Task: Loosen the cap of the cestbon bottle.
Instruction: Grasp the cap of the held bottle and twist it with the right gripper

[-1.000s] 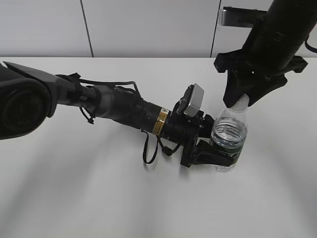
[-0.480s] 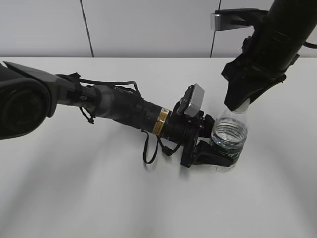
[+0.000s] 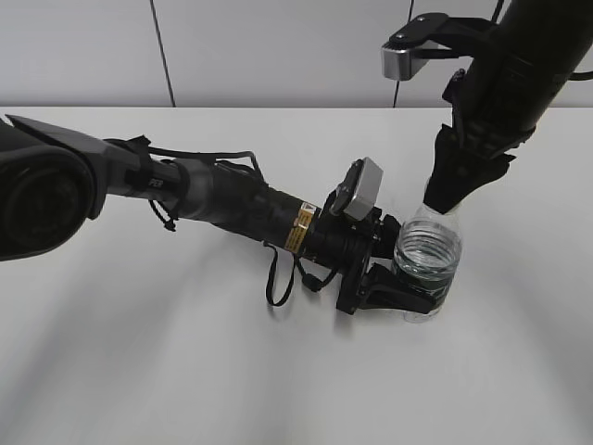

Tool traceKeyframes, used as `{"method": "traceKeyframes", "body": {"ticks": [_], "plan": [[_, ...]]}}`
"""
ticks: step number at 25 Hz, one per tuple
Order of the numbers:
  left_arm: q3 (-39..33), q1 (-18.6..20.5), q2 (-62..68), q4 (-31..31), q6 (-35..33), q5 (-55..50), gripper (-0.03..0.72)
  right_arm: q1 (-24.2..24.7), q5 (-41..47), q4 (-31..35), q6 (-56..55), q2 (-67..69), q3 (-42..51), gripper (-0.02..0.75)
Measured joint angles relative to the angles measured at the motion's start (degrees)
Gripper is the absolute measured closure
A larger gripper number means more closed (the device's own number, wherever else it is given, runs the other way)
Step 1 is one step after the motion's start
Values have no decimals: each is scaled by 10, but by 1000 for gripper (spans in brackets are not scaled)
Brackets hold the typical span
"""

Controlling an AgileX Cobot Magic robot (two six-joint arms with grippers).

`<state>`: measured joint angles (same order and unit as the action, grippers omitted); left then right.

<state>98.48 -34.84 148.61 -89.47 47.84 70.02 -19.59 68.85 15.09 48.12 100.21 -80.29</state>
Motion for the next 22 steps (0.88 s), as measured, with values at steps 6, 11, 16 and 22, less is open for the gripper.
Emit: {"method": "traceKeyframes", "body": {"ticks": [6,11,16,22], "plan": [[0,0,0,-1,2,2,182,0,3,38,-100,-2,0,123],[0,0,0,-1,2,2,182,0,-3,27,-306,-24,0,97],[0,0,0,-1,2,2,182,0,-19,-12,-524,-36,0,137],[0,0,0,-1,2,2,182,0,-19,-12,-539,-19,0,176]]}}
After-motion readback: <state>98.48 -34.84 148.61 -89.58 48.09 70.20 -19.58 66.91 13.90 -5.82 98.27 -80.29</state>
